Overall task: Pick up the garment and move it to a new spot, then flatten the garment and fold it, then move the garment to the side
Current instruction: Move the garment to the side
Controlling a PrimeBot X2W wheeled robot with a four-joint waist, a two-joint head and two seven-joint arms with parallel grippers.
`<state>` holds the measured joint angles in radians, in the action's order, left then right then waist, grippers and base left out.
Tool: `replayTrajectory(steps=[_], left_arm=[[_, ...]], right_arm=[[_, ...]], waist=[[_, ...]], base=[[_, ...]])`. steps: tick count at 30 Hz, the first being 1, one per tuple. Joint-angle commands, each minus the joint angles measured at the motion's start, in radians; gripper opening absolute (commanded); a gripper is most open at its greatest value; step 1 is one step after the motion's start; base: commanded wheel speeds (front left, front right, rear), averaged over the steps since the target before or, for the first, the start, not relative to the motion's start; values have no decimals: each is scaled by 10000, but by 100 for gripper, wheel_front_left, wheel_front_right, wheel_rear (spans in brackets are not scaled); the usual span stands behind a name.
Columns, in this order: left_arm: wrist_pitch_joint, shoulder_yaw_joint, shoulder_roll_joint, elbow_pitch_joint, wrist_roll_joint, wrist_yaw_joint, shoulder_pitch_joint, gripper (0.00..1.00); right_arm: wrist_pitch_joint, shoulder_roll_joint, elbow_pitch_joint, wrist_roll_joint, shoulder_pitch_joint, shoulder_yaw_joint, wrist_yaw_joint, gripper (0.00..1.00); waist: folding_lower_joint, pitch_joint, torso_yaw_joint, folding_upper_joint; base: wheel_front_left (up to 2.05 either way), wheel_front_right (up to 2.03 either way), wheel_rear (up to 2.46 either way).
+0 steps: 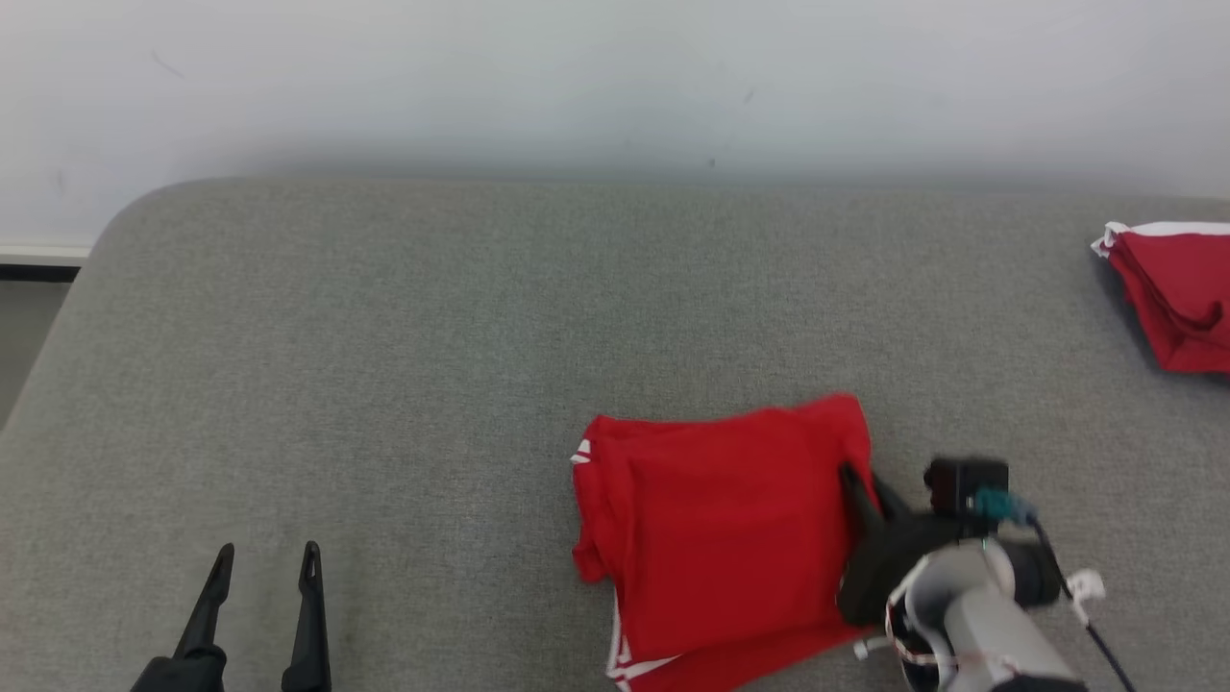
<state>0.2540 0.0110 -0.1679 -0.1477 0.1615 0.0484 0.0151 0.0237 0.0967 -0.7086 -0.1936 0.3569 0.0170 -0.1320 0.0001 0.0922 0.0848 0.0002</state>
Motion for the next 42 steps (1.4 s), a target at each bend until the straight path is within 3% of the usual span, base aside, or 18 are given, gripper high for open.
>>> replayTrajectory(steps=[1, 10, 15, 19, 30, 38, 42], left_arm=[[68, 9, -15, 1, 23, 3, -163, 100], [95, 196, -49, 98, -44, 102, -611, 100], [105, 304, -167, 254, -91, 182, -1038, 100], [23, 439, -391, 583, -185, 281, -1509, 100], [-533, 285, -1328, 1702, -303, 383, -1994, 100], [-1048, 168, -1799, 2935, -367, 361, -1984, 100], [-1255, 185, -1943, 3408, -382, 370, -2051, 100]], right_arm=[[39, 120, 95, -149, 540, 106, 26, 0], [-64, 1062, 117, -344, 2636, 612, 26, 0], [-133, 2001, 252, -518, 3750, 702, 26, 0], [-293, 3141, 526, -786, 4728, 857, 26, 0], [-1137, 5806, 985, -1190, 6396, 1145, 26, 0], [-1241, 7072, 525, -944, 7377, 1739, 26, 0], [-908, 7382, 28, -572, 8035, 2100, 26, 0]], waist=[[-1, 246, -165, -2], [-1, 1206, -563, -2], [-1, 2004, -946, -2], [-1, 2905, -1414, -2], [-1, 4544, -2599, -2], [-1, 5352, -3008, -2], [-1, 5635, -3008, -2]], base=[[0, 0, 0], [0, 0, 0], [0, 0, 0], [0, 0, 0], [0, 0, 0], [0, 0, 0], [0, 0, 0]])
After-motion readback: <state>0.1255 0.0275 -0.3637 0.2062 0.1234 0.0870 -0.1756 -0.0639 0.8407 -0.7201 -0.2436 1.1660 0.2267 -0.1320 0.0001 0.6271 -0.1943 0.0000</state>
